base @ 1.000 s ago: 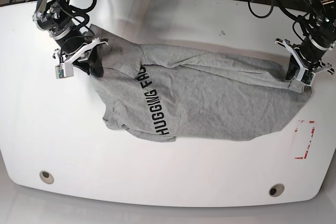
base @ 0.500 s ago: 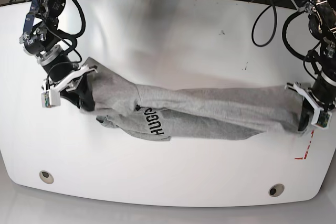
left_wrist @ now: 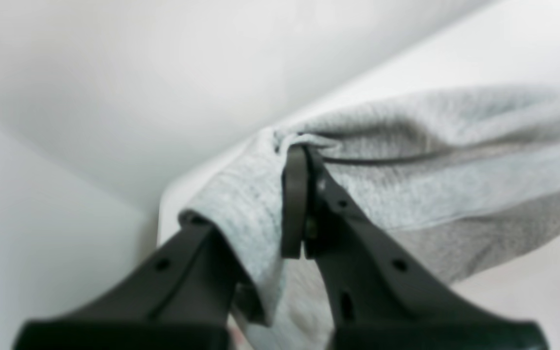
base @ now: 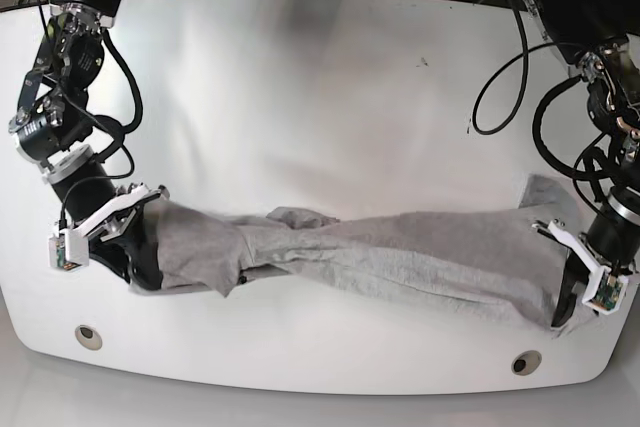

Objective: Layout the t-shirt on the table in an organized manner, then fold the t-shirt properly
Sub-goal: 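Lift the shirt with both grippers and pull it toward the table edge, then lay the shirt flat on the table and release both grippers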

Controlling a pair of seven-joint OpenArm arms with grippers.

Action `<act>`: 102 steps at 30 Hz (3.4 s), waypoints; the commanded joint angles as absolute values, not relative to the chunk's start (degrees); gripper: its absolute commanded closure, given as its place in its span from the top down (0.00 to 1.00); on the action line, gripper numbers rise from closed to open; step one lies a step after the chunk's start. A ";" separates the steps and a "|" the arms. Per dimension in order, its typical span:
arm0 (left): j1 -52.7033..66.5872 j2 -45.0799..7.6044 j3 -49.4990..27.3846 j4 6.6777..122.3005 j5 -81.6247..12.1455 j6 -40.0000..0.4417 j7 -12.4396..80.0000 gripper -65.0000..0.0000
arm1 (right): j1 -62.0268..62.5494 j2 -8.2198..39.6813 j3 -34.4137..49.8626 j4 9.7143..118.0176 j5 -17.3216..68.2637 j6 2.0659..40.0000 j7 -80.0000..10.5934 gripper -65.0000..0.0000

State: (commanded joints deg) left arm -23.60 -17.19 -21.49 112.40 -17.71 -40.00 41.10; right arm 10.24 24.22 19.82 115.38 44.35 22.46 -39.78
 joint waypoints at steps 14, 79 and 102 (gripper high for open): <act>-38.64 -16.48 -21.49 112.48 -17.71 -40.00 41.19 0.04 | 23.08 26.86 19.82 115.56 44.35 22.29 -39.78 0.00; -26.24 -13.49 -19.82 107.74 -17.19 -40.00 34.95 0.04 | 14.29 26.77 21.32 112.22 48.48 22.20 -39.78 0.00; -36.88 -14.90 -14.46 80.31 -6.99 -40.00 19.03 0.05 | 36.09 16.22 9.98 81.80 17.80 22.55 -32.31 0.00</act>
State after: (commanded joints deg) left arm -36.88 -14.90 -14.46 80.31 -6.99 -40.00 19.03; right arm 36.09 16.22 9.98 81.80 17.80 22.55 -32.31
